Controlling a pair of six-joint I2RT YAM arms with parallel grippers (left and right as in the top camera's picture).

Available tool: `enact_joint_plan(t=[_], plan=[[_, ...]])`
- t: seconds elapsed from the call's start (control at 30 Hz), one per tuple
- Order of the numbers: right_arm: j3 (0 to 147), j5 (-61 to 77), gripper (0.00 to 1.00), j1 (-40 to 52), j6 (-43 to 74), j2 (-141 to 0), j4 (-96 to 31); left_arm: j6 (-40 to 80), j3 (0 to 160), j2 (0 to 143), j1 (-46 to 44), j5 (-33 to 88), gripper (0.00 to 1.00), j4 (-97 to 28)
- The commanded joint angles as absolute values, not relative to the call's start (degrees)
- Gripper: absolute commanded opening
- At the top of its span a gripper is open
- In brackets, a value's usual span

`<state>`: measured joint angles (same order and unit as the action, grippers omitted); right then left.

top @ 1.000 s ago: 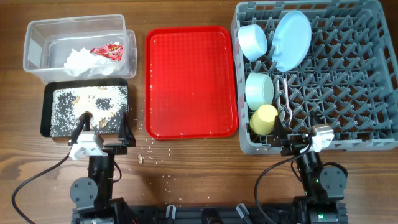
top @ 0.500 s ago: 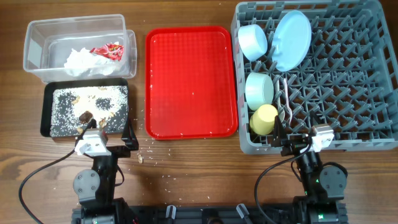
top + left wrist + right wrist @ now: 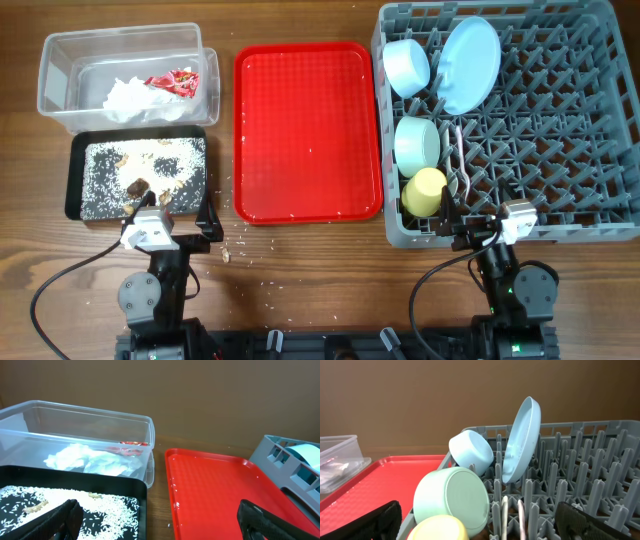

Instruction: Sort waste into correct bins and load items into the dishwasher rack

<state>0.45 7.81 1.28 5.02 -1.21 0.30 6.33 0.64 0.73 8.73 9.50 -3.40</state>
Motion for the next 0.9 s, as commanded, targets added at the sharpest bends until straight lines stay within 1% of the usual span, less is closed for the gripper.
enact_joint_plan(t=[0.0,0.87], plan=[[0.3,7.3,1.00,1.0,4.5,-1.0,0.5,6.9,0.3,0.1,8.5,10.0,1.00,-3.5],[0.3,7.3,1.00,1.0,4.5,-1.0,0.5,6.9,0.3,0.1,8.4,10.0,1.00,-3.5]])
